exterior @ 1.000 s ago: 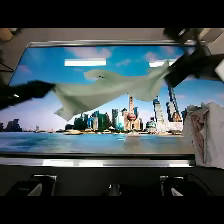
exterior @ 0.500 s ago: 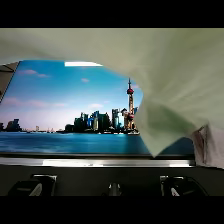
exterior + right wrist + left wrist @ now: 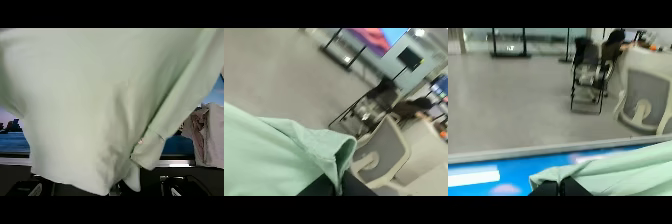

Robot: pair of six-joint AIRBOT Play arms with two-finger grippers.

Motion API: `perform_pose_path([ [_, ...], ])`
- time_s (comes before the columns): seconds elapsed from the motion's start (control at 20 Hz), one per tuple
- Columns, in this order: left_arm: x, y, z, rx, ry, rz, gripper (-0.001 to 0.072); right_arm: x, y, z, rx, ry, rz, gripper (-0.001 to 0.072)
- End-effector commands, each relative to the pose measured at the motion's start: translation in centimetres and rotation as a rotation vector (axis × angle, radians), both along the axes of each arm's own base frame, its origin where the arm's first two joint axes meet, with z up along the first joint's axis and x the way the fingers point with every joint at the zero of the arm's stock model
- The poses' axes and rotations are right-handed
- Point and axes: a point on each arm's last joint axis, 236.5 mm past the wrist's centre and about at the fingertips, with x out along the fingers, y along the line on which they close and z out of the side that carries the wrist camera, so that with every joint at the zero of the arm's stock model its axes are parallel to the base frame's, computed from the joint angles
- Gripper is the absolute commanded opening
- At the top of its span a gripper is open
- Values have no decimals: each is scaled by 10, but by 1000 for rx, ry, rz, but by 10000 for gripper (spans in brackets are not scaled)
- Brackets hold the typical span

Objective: Fold the shirts.

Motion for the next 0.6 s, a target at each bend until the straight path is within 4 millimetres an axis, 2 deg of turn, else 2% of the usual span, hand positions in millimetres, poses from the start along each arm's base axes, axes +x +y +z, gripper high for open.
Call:
perform_pose_path([
  [0.0,62,20,-121,72,256,81,26,97,26,-111,-31,305,9,21],
  [0.15,115,38,-214,142,407,136,28,191,68,-184,95,351,65,21],
  [0.25,135,43,-281,124,576,152,29,224,94,-240,191,441,106,20],
  [0.3,139,43,-316,96,678,165,28,233,105,-278,248,531,113,20],
  [0.4,136,36,-376,35,871,176,28,232,126,-349,329,735,126,20],
  [0.5,132,21,-419,0,999,145,29,222,140,-404,363,903,141,20],
  [0.55,131,14,-435,-23,1047,132,29,218,142,-424,363,959,138,27],
])
